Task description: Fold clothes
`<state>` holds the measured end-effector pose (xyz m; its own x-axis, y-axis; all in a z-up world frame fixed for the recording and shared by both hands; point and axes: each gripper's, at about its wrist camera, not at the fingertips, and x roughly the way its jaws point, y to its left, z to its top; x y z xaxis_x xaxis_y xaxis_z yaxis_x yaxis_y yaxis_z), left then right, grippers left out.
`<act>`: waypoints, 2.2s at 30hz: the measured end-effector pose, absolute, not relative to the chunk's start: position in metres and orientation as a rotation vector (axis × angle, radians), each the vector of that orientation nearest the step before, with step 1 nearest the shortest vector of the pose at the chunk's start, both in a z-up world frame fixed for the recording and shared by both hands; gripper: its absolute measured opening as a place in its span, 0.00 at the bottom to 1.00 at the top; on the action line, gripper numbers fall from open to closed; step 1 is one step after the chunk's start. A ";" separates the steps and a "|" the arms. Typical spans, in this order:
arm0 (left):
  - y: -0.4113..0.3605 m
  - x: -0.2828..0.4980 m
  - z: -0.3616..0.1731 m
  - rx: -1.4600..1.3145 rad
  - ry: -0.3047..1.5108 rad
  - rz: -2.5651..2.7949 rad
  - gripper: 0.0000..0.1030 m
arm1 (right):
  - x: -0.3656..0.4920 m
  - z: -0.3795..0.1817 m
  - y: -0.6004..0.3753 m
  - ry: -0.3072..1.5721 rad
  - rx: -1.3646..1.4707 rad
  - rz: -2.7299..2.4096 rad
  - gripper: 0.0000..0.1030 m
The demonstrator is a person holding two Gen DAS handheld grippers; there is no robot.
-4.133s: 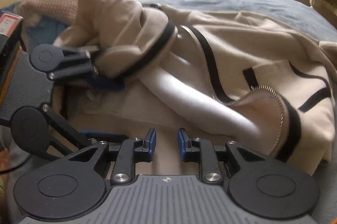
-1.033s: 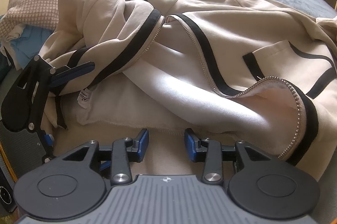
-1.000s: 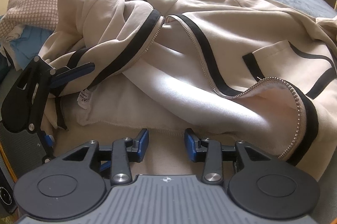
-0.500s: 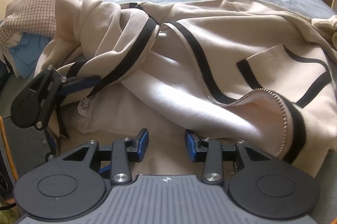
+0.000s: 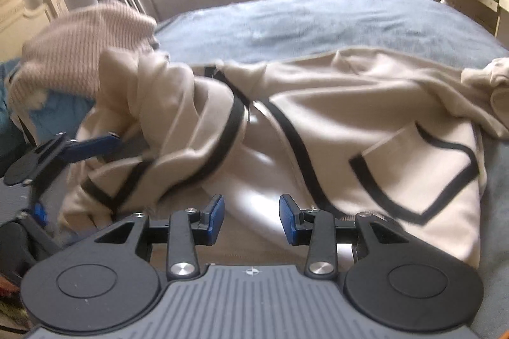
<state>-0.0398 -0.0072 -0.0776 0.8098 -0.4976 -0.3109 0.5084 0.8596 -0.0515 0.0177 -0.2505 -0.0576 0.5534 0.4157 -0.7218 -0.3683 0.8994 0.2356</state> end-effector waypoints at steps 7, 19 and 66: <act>0.012 -0.028 -0.061 -0.075 0.307 -0.447 1.00 | 0.029 -0.054 -0.241 0.873 0.116 0.477 0.39; 0.046 -0.005 -0.071 -0.308 0.494 -0.437 1.00 | 0.026 -0.052 -0.222 0.876 0.138 0.509 0.39; 0.023 0.120 -0.081 -0.011 0.590 -0.189 0.96 | 0.177 -0.046 -0.232 0.721 -0.085 0.332 0.02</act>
<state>0.1201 0.0234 -0.0811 0.8140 -0.1799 -0.5524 0.1737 0.9827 -0.0640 0.1773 -0.2322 -0.0461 0.7014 0.2686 -0.6602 -0.3269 0.9443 0.0368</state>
